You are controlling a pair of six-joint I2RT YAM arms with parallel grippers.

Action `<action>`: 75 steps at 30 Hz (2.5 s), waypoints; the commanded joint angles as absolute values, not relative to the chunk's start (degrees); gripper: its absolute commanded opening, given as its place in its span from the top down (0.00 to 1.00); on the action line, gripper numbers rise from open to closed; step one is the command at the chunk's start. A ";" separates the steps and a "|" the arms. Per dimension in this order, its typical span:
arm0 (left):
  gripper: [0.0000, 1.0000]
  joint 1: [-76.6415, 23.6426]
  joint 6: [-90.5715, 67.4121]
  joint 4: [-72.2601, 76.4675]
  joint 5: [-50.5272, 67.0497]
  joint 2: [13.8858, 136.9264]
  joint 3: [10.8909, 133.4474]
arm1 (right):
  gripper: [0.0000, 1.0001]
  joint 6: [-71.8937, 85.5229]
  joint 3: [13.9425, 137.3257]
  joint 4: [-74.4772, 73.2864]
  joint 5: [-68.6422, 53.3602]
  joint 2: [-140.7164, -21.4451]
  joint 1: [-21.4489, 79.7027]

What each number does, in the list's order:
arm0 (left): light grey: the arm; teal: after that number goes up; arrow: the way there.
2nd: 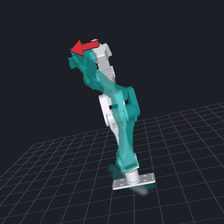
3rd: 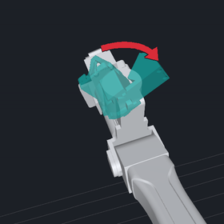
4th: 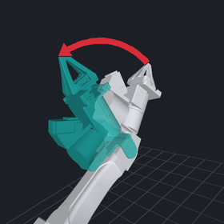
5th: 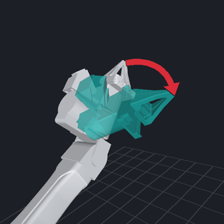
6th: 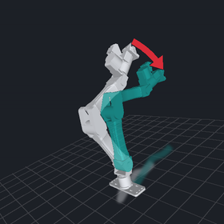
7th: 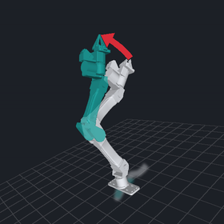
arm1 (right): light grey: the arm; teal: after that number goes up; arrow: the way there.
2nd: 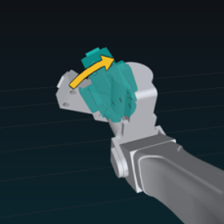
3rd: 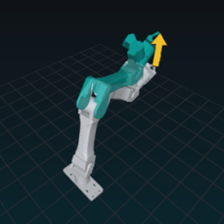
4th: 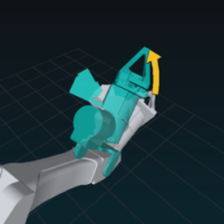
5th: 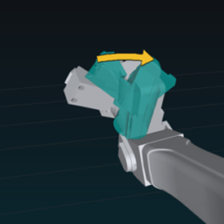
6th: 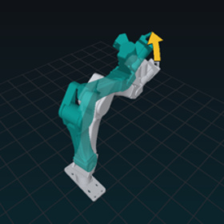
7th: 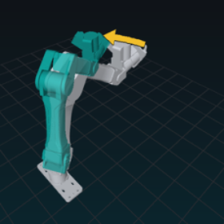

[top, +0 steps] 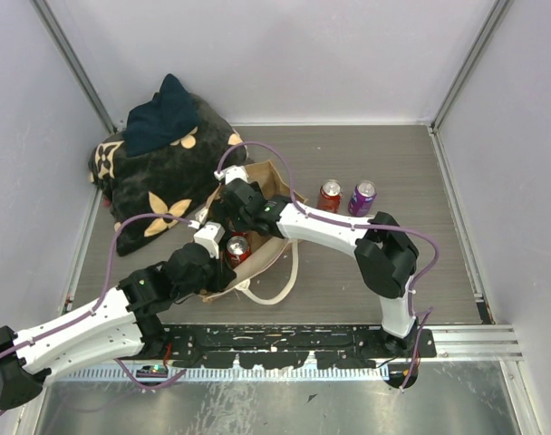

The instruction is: Take the beverage out of the canvas bag

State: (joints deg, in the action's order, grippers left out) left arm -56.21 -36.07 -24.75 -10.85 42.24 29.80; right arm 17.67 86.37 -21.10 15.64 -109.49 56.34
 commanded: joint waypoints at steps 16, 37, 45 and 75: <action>0.92 -56.26 -34.28 -28.57 -11.86 44.12 27.85 | 0.10 18.81 85.74 -26.41 8.66 -117.91 56.72; 0.92 -56.25 -33.51 -27.34 -11.67 45.70 28.39 | 1.00 13.86 92.66 -28.13 16.30 -117.02 56.71; 0.92 -56.29 -32.79 -27.69 -12.45 45.96 29.10 | 0.99 9.14 103.11 -29.85 22.99 -109.87 56.74; 0.92 -56.32 -31.31 -27.64 -12.48 46.81 29.96 | 0.99 14.02 82.05 -31.52 47.37 -66.51 42.68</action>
State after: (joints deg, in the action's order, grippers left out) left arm -56.31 -33.08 -23.59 -11.05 45.95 30.02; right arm 6.79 87.90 -29.91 49.95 -69.63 49.63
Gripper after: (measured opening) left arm 0.079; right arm 0.730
